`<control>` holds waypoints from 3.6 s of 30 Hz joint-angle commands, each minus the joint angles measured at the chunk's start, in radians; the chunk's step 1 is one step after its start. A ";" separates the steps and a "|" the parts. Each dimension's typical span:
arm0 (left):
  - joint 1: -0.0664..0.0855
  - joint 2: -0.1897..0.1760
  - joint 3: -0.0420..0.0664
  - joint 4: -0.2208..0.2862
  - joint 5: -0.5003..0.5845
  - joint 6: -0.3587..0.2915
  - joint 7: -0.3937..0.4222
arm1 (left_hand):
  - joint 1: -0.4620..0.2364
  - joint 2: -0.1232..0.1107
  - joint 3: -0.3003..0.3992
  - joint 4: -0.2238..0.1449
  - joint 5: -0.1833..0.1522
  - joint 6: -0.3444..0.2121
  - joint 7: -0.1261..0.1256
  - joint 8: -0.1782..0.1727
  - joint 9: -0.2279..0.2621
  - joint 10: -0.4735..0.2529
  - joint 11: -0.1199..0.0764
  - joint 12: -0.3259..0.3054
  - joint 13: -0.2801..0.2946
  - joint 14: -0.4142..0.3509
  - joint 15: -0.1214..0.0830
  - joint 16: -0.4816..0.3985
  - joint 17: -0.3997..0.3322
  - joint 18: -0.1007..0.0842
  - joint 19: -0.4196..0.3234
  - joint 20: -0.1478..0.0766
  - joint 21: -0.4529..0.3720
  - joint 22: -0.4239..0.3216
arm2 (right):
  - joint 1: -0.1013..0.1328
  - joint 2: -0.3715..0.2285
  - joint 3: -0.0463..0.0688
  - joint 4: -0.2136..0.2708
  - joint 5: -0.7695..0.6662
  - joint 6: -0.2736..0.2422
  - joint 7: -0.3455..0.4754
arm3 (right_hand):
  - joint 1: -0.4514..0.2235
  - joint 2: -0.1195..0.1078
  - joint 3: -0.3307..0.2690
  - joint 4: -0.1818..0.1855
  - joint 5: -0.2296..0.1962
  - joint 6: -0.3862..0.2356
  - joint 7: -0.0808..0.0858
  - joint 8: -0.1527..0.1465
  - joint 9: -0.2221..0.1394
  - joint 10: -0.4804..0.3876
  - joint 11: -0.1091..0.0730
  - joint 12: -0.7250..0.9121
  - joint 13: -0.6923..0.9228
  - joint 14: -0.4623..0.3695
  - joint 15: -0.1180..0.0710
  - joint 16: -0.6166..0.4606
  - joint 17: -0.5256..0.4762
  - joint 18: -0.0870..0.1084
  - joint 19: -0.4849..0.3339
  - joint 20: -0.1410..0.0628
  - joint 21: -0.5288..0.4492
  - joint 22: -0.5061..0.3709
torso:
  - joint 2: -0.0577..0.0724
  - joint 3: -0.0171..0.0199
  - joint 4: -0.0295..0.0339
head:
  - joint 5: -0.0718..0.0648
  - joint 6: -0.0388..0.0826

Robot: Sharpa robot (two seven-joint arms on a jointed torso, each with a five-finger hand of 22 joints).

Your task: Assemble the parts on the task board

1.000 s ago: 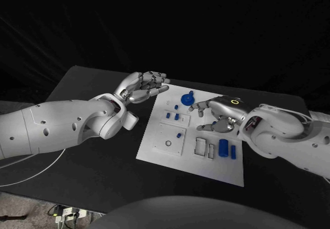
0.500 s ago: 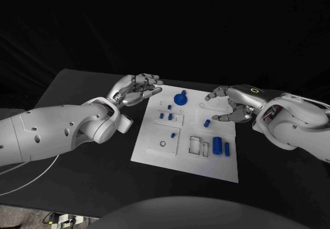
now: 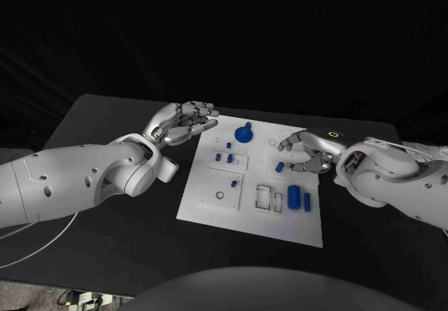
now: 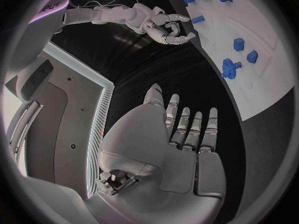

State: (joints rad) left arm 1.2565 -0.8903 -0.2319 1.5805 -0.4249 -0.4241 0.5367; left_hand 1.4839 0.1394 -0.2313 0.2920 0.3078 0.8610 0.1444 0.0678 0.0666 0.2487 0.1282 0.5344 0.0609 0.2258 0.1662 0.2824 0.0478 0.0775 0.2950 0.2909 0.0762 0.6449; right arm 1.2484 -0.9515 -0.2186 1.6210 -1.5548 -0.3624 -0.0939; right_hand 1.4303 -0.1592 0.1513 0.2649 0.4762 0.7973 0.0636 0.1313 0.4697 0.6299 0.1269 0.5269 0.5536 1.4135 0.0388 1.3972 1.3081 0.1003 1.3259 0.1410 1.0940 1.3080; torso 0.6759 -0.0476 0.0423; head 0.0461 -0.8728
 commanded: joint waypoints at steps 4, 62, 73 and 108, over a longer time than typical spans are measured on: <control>0.000 0.000 0.001 0.002 -0.003 0.013 0.007 | 0.011 0.002 -0.004 -0.001 0.007 0.001 0.005 0.004 0.000 0.002 0.003 0.004 0.000 0.003 0.002 0.004 0.001 -0.009 0.004 0.001 0.004 -0.001 | -0.016 0.028 0.000 -0.033 -0.005 0.015 0.025 | -0.014 0.015 0.005 -0.009 -0.020 0.029 0.010 0.023 0.026 0.044 -0.013 0.048 0.022 0.017 -0.010 0.014 0.014 -0.008 0.024 -0.004 0.032 0.143 | -0.001 -0.0009 -0.0007 | 0.003 0.000; -0.003 0.000 0.001 0.002 -0.004 0.026 -0.020 | 0.033 0.015 -0.001 0.000 0.018 0.005 0.006 0.007 0.001 0.006 0.003 0.013 0.001 0.019 0.020 0.024 0.003 -0.008 0.013 0.000 0.008 0.007 | -0.018 0.039 0.001 -0.016 0.010 -0.003 0.080 | 0.030 0.015 0.215 -0.185 0.243 0.123 0.050 0.276 0.360 0.269 -0.086 0.197 0.137 0.004 -0.065 -0.032 -0.048 -0.017 0.039 -0.058 0.105 0.155 | -0.001 -0.0006 -0.0006 | 0.017 0.000; -0.003 0.001 0.001 0.000 -0.004 0.027 -0.027 | 0.036 0.018 0.000 0.000 0.020 0.006 0.008 0.007 0.001 0.007 0.006 0.014 0.001 0.020 0.020 0.026 0.003 -0.007 0.020 0.000 0.011 0.018 | 0.038 0.015 0.001 0.036 0.015 0.022 0.066 | 0.023 0.013 0.221 -0.185 0.237 0.132 0.048 0.272 0.358 0.278 -0.088 0.190 0.133 0.003 -0.067 -0.040 -0.054 -0.017 0.036 -0.060 0.102 0.154 | -0.001 -0.0006 -0.0007 | 0.020 0.000; -0.005 -0.020 0.001 0.003 0.019 -0.007 -0.019 | 0.011 0.034 -0.016 0.002 0.011 0.002 0.019 0.006 0.000 0.008 0.019 0.018 0.001 0.010 0.009 0.023 0.001 -0.007 0.021 0.000 0.014 0.011 | 0.101 0.284 0.003 0.075 0.277 0.353 0.021 | 0.000 0.028 0.228 -0.186 0.178 0.119 0.053 0.229 0.333 0.275 -0.081 0.155 0.121 -0.023 -0.059 -0.088 -0.103 -0.006 -0.004 -0.055 0.038 0.136 | -0.001 -0.0017 0.0002 | 0.095 0.000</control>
State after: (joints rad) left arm 1.2516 -0.9098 -0.2318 1.5800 -0.4216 -0.4188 0.4989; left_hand 1.4995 0.1713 -0.2428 0.2947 0.3231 0.8647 0.1553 0.0716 0.0666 0.2557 0.1429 0.5492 0.0609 0.2382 0.1786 0.3019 0.0492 0.0776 0.3093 0.2907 0.0842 0.6571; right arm 1.3507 -0.6746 -0.2155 1.7047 -1.3169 -0.0718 -0.0628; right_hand 1.4419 -0.1318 0.3755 0.0759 0.6596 0.9023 0.0952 0.3650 0.8038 0.9082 0.0415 0.6860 0.6750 1.3984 -0.0215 1.3125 1.2060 0.1001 1.3268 0.0858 1.1357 1.3077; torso 0.6747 -0.0490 0.0431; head 0.1332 -0.8727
